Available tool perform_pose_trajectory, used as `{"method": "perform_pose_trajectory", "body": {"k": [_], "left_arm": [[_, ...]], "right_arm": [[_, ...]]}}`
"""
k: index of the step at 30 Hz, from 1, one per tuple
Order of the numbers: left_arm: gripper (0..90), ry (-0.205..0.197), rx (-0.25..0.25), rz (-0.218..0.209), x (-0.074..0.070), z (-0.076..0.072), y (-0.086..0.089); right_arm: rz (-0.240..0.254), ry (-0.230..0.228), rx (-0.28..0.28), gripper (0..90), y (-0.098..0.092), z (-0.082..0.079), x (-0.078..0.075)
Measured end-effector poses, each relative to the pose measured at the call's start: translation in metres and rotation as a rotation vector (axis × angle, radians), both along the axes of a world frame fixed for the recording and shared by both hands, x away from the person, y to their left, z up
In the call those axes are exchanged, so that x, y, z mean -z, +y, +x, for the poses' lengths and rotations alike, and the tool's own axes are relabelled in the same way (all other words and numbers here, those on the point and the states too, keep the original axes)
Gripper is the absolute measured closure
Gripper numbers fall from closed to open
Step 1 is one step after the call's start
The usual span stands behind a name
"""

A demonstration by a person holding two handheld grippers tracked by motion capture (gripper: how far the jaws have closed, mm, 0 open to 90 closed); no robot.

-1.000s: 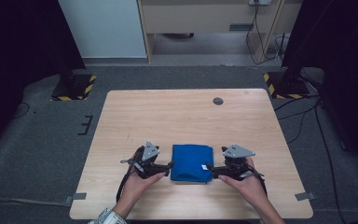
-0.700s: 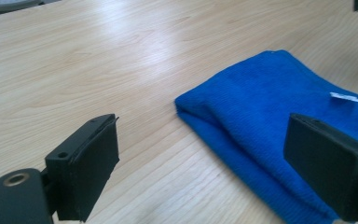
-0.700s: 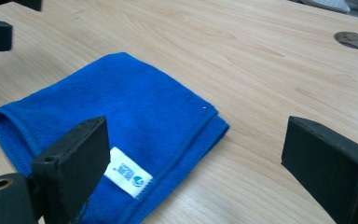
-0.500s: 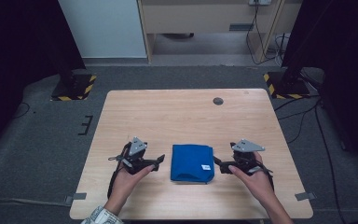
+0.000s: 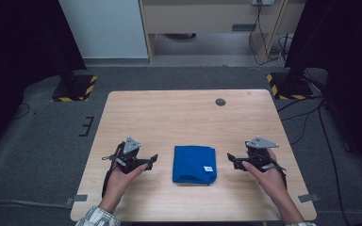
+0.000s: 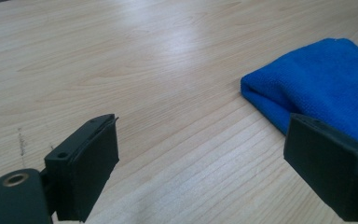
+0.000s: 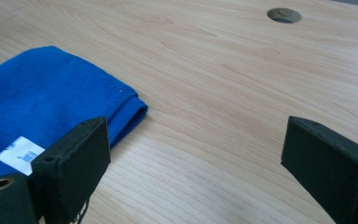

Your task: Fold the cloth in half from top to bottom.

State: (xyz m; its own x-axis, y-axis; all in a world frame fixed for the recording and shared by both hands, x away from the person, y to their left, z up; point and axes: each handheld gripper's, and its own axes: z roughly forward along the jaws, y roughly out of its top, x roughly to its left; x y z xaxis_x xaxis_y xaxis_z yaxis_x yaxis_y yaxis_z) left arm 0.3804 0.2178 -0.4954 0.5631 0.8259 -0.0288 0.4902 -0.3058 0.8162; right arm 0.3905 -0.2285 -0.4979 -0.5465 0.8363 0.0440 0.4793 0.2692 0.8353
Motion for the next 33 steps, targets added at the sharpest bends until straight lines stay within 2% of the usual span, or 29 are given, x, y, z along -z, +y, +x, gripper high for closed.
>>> {"method": "perform_pose_trajectory", "body": {"k": [12,17,25,31,33], "left_arm": [[8.7,0.055,-0.021,0.034,0.011,0.008,0.014],[8.3,0.066,-0.033,0.065,0.014,0.017,0.018],[8.2,0.071,-0.082,0.082,0.019,0.034,0.029],[8.2,0.090,-0.125,0.091,0.025,0.041,0.039],[8.2,0.097,-0.123,0.085,0.027,0.040,0.040]], "right_arm": [[-0.029,0.072,0.017,8.1,-0.021,0.006,0.017],[-0.027,0.079,0.059,8.4,-0.033,0.015,0.019],[-0.018,0.109,0.155,9.2,-0.051,0.037,0.022],[-0.017,0.127,0.206,10.2,-0.049,0.053,0.026],[-0.027,0.128,0.218,10.4,-0.046,0.057,0.027]]}}
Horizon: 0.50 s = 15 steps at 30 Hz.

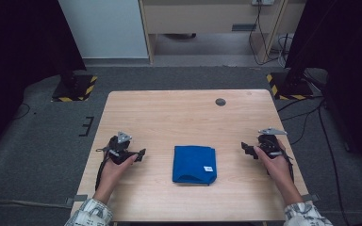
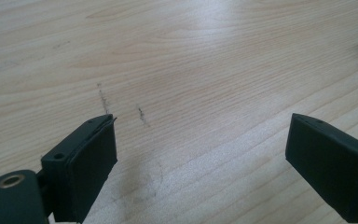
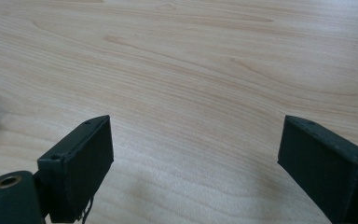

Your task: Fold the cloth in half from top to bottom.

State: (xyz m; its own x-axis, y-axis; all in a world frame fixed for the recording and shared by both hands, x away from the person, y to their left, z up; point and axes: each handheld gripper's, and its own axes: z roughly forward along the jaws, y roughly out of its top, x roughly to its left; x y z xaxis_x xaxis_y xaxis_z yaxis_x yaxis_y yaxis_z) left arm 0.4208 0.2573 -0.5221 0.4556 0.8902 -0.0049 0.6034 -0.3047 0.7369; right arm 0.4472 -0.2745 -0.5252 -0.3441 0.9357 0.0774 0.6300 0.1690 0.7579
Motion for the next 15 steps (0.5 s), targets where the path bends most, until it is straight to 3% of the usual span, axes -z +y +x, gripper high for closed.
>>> {"method": "perform_pose_trajectory", "body": {"k": [2,5,7,15], "left_arm": [[7.7,0.003,0.001,0.008,0.002,0.000,0.000],[7.6,0.018,0.000,0.010,0.007,0.000,-0.001],[7.5,0.032,-0.005,0.020,0.011,0.001,-0.001],[4.0,0.034,0.003,0.031,0.015,-0.001,-0.001]], "right_arm": [[-0.008,0.011,0.000,9.6,0.004,0.002,0.003],[-0.058,0.045,0.007,8.9,0.011,0.006,0.011],[-0.089,0.031,-0.002,7.4,0.014,0.006,0.014],[-0.099,0.039,-0.001,3.7,0.017,0.005,0.015]]}}
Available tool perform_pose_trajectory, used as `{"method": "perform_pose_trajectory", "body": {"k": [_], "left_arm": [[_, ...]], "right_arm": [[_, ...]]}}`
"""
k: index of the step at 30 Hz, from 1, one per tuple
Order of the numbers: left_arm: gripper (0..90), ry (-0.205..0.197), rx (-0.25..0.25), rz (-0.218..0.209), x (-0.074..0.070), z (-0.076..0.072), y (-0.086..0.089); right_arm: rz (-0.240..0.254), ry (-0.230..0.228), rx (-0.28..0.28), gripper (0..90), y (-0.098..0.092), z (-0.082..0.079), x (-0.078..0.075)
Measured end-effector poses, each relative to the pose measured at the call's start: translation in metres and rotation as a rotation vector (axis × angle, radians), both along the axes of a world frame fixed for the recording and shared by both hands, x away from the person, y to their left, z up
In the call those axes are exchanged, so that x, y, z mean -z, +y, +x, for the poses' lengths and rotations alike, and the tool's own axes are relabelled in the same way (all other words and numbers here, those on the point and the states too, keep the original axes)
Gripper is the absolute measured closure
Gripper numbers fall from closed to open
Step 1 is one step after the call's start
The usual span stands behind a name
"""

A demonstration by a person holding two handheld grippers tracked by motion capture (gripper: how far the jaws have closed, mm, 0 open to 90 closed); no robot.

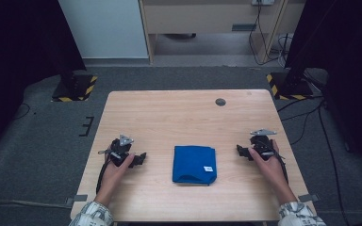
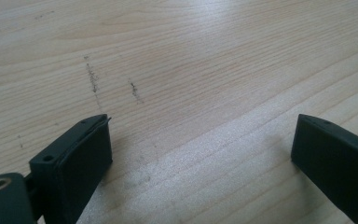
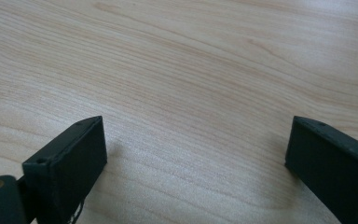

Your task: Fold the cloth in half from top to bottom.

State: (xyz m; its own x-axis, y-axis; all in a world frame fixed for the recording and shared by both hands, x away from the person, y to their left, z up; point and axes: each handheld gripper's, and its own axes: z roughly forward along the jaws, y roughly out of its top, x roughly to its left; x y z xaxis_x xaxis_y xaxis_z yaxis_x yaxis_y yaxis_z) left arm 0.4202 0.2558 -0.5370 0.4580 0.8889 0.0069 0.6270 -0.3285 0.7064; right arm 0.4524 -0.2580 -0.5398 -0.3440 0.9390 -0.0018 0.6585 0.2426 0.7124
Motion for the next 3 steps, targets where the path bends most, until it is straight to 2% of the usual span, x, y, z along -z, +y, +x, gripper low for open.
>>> {"method": "perform_pose_trajectory", "body": {"k": [3], "left_arm": [[3.5,0.001,0.001,-0.002,0.0001,0.0001,-0.0003]], "right_arm": [[-0.001,0.005,0.036,2.0,0.0019,-0.0016,0.0002]]}}
